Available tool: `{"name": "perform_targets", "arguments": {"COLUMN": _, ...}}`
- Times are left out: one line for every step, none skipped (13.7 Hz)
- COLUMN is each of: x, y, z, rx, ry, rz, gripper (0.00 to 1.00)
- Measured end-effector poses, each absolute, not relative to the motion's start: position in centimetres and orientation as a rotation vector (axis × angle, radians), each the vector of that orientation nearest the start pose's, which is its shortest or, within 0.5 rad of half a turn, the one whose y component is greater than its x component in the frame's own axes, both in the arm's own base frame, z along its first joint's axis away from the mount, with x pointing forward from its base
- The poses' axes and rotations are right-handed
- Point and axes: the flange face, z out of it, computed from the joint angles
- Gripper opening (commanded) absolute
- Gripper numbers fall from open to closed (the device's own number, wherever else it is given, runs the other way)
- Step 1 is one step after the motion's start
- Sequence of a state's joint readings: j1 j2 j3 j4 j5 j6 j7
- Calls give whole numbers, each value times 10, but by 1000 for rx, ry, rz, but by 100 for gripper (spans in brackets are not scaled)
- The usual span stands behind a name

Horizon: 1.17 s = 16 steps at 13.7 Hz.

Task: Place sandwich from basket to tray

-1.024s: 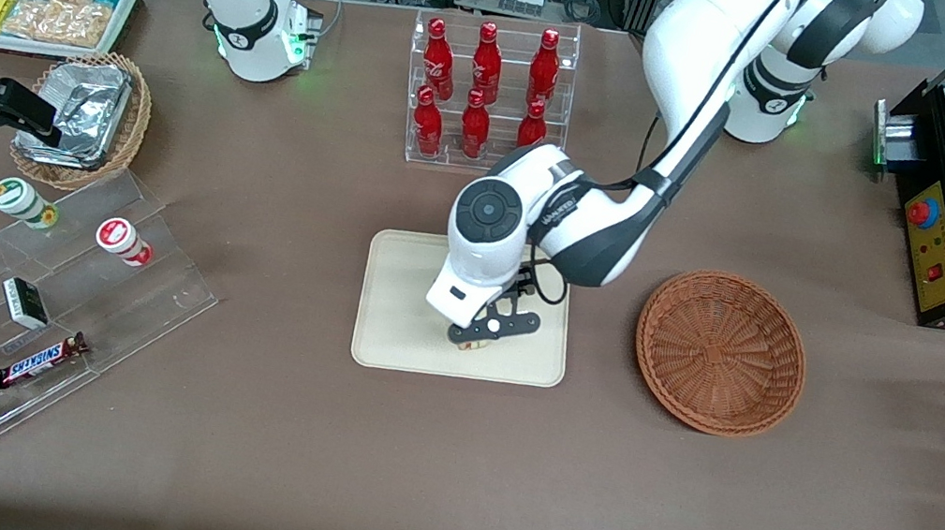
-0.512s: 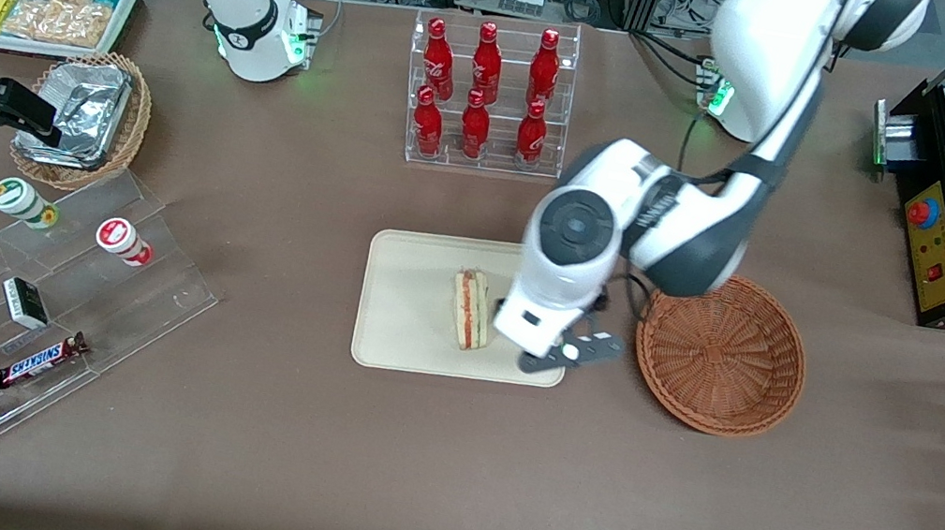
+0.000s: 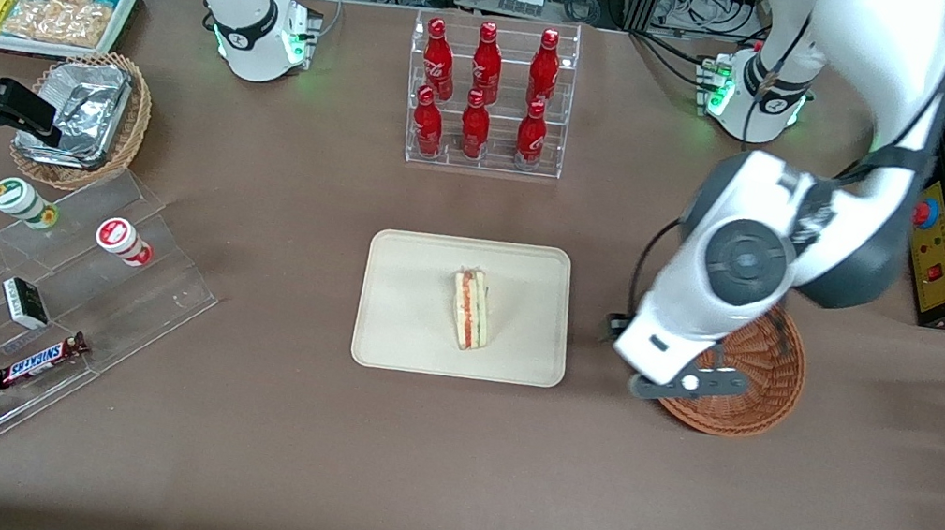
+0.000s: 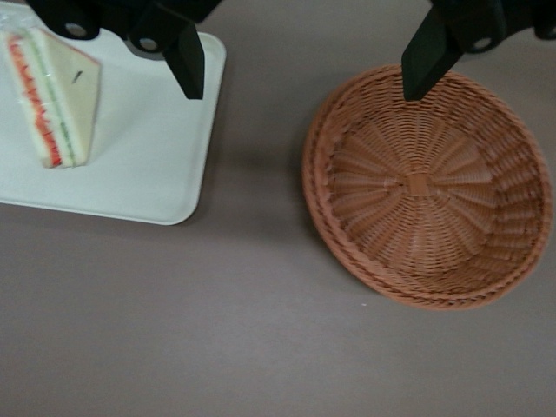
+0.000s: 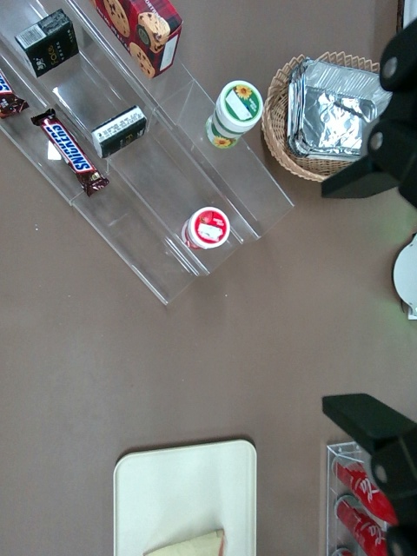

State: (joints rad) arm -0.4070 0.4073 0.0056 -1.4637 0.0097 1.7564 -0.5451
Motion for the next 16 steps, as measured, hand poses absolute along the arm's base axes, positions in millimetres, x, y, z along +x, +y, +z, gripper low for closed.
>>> {"name": "perform_targets", "arguments": {"x": 613, "y": -245, "z": 443, "rx": -3071, "ry": -184, "rz": 158, "gripper": 100}}
{"name": "perform_targets", "arguments": {"x": 611, "y": -230, "z": 446, "rx": -3074, "ry": -149, "rz": 166, "gripper": 100}}
{"name": "perform_targets", "arguments": {"x": 610, "y": -216, "z": 449, "rx": -3077, "ry": -114, "rz": 173, "gripper": 100}}
{"name": "perform_targets", "arguments": {"x": 609, "y": -202, "z": 452, "rx": -3081, "ry": -81, "rz": 178, "gripper": 100}}
{"name": "perform_targets", "arguments": {"x": 608, "y": -186, "z": 456, "rx": -3086, "ry": -52, "rz": 179, "gripper": 100}}
{"name": "perform_targets", "arguments": {"x": 607, "y": -168, "z": 462, "rx": -3092, "ry": -23, "rz": 178, "gripper": 100}}
{"name": "perform_targets", "arguments": {"x": 606, "y": -150, "z": 470, "rx": -3096, "ry": 0, "rz": 182, "gripper": 100}}
{"name": "perform_targets", "arguments": {"x": 605, "y": -132, "z": 477, "rx": -3099, "ry": 20, "rz": 192, "gripper": 100}}
{"name": "perform_targets", "arguments": {"x": 603, "y": -115, "z": 486, "rx": -3102, "ry": 39, "rz": 201, "gripper": 100}}
{"name": "perform_targets", "arguments": {"x": 600, "y": -98, "z": 495, "rx": -3105, "ry": 60, "rz": 207, "gripper": 100}}
{"name": "perform_targets", "arguments": {"x": 597, "y": -84, "z": 504, "rx": -3107, "ry": 81, "rz": 217, "gripper": 100}}
{"name": "perform_targets", "arguments": {"x": 592, "y": -75, "z": 512, "rx": -3107, "ry": 98, "rz": 236, "gripper": 100}}
{"name": "perform_targets", "arguments": {"x": 589, "y": -67, "z": 522, "rx": -3107, "ry": 113, "rz": 254, "gripper": 100}}
{"name": "perform_targets", "arguments": {"x": 587, "y": -58, "z": 534, "rx": -3109, "ry": 131, "rz": 260, "gripper": 100}}
{"name": "perform_targets", "arguments": {"x": 585, "y": -50, "z": 547, "rx": -3111, "ry": 155, "rz": 263, "gripper": 100}}
{"name": "perform_targets", "arguments": {"x": 584, "y": -41, "z": 561, "rx": -3113, "ry": 169, "rz": 260, "gripper": 100}}
